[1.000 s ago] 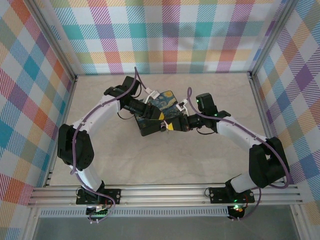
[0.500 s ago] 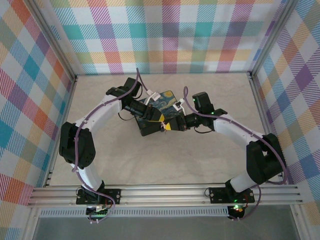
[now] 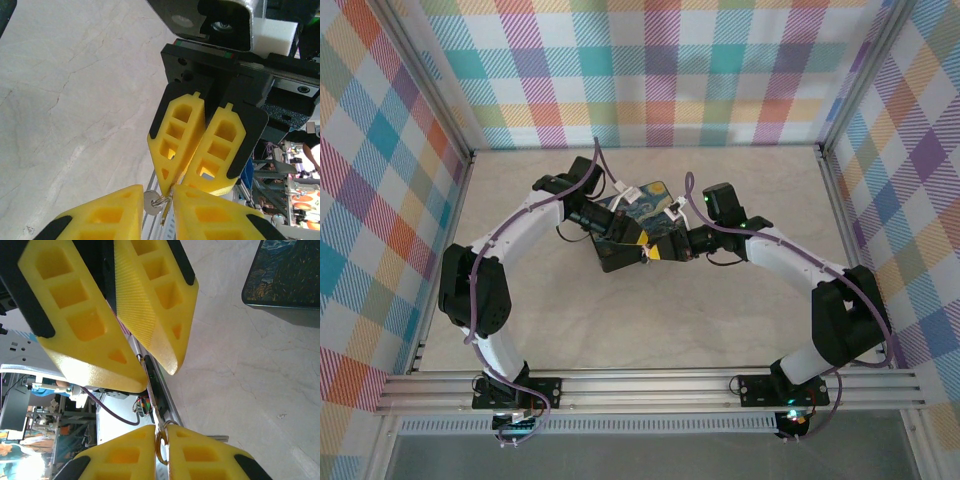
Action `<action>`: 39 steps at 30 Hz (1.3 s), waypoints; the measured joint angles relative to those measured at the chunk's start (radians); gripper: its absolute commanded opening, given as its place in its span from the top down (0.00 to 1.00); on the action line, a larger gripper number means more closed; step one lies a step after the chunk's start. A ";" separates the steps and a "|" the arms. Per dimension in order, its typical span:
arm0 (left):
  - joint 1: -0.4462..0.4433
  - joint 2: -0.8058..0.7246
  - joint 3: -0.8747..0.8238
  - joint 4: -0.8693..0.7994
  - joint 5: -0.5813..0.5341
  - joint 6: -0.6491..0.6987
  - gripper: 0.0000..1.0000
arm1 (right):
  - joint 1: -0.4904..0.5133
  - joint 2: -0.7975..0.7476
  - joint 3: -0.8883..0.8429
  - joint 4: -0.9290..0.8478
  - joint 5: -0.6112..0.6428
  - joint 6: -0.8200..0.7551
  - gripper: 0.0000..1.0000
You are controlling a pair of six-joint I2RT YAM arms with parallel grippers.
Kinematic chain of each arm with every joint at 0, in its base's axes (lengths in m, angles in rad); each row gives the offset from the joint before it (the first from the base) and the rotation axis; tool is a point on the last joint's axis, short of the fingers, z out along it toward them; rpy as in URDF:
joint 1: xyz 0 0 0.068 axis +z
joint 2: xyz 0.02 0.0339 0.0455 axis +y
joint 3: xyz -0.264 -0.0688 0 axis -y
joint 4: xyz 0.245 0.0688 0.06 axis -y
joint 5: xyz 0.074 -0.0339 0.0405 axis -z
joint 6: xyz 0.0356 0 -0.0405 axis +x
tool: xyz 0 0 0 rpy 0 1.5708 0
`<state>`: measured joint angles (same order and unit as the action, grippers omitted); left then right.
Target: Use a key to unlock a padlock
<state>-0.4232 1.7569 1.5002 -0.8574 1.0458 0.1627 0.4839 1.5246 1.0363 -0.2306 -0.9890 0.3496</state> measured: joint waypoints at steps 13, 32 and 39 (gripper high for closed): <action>-0.010 0.000 0.000 -0.009 0.002 0.015 0.84 | 0.000 0.005 0.000 0.000 0.001 0.000 0.85; 0.000 0.006 -0.025 0.068 -0.010 -0.065 1.00 | -0.057 -0.026 -0.045 0.040 0.012 0.031 0.33; 0.013 0.006 -0.040 0.241 -0.029 -0.220 1.00 | -0.144 -0.058 -0.109 0.253 0.059 0.218 0.44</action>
<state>-0.4107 1.7634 1.4605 -0.6167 1.0164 -0.0578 0.3397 1.4670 0.9276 0.0223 -0.9302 0.5674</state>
